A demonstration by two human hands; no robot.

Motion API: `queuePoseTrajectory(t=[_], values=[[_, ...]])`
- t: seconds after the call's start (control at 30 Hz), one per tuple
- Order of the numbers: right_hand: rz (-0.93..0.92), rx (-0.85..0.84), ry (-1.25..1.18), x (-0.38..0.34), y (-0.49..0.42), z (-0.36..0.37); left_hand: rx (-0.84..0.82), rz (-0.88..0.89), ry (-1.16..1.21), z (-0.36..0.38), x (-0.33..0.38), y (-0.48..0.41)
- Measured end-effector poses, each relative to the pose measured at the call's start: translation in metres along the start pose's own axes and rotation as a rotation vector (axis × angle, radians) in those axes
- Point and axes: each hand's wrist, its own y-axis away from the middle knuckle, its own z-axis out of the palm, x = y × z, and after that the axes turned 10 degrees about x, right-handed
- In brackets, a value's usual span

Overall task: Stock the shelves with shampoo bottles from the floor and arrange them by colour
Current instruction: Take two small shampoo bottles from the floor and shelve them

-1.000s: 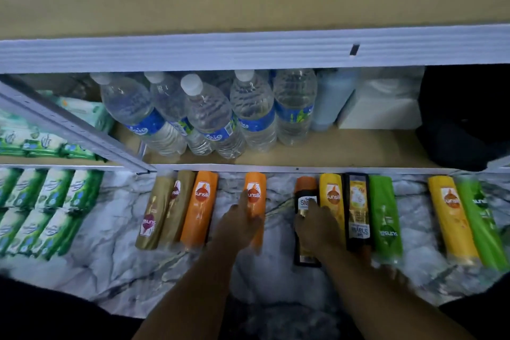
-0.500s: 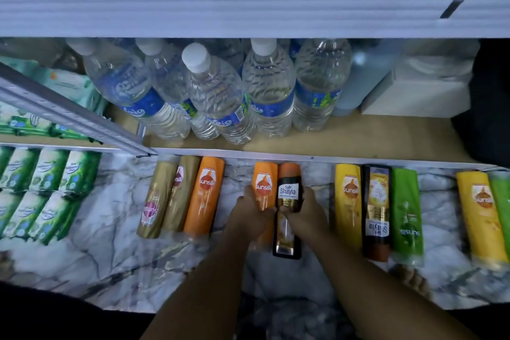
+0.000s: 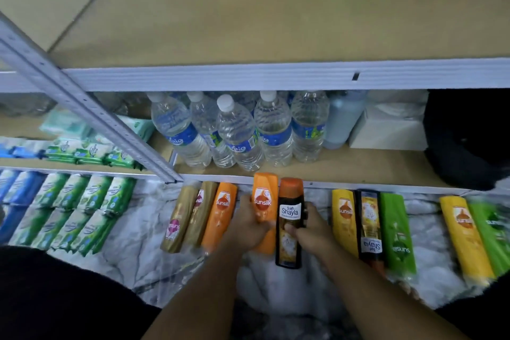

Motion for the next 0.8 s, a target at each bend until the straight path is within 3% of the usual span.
queuePoseTrajectory(t=[0.37,0.6,0.8], values=[[-0.343,0.013,-0.164,-0.093,0.073,-0.044,0.188,0.216,0.197,-0.07,0.081,0.069],[-0.614,0.125,-0.291,-0.172,0.118,-0.068,0.316,0.445,0.336,-0.138,0.147,0.1],[-0.869,0.253,-0.237,-0.27,0.157,-0.092,0.427,0.623,0.371,-0.213,0.213,0.114]])
